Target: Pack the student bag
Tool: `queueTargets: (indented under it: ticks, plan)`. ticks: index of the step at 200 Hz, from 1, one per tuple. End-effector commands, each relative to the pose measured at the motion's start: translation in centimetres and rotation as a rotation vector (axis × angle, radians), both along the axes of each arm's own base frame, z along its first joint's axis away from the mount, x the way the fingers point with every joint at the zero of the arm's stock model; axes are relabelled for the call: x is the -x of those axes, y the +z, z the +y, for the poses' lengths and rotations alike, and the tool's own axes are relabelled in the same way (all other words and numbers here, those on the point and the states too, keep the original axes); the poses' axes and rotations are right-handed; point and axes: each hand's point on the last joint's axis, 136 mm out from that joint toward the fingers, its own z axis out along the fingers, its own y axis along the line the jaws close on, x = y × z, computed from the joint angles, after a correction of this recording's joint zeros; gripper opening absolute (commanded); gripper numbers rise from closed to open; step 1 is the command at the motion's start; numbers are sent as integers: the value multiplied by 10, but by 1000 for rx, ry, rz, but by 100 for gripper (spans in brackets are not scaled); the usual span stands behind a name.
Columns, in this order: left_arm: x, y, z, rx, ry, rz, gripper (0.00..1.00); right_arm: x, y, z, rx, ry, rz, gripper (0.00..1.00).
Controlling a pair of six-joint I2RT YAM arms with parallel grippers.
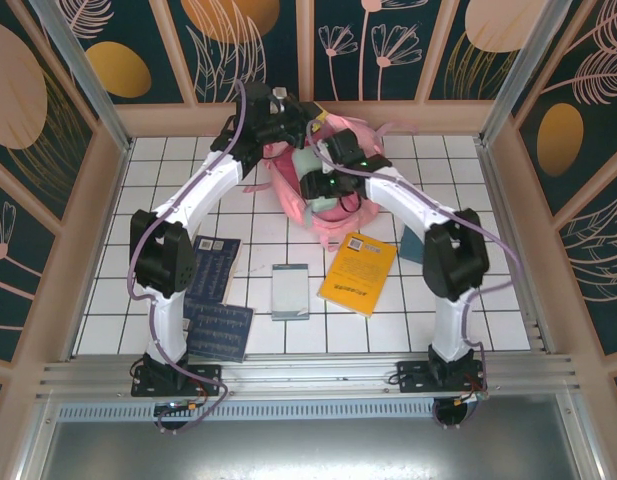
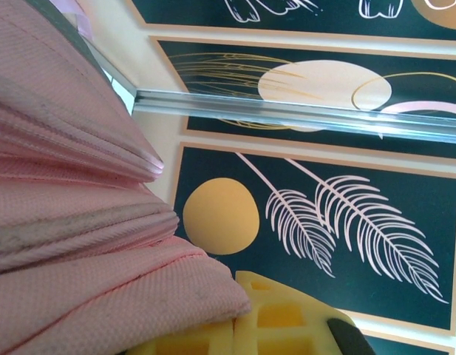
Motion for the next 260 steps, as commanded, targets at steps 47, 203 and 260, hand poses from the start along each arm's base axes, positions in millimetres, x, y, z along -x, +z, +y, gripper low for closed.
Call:
queueTargets:
  ticks: [47,203,260]
  plan:
    - [21,51,-21,74,-70,-121,0,-103,-14,6,104,-161,-301,97]
    - [14,31,-25,54,-76,-92,0,22,36,-80,12,-234,-550,59]
    - [14,31,-24,52,-73,-95,0,21,-20,-115,123,-282,-372,0]
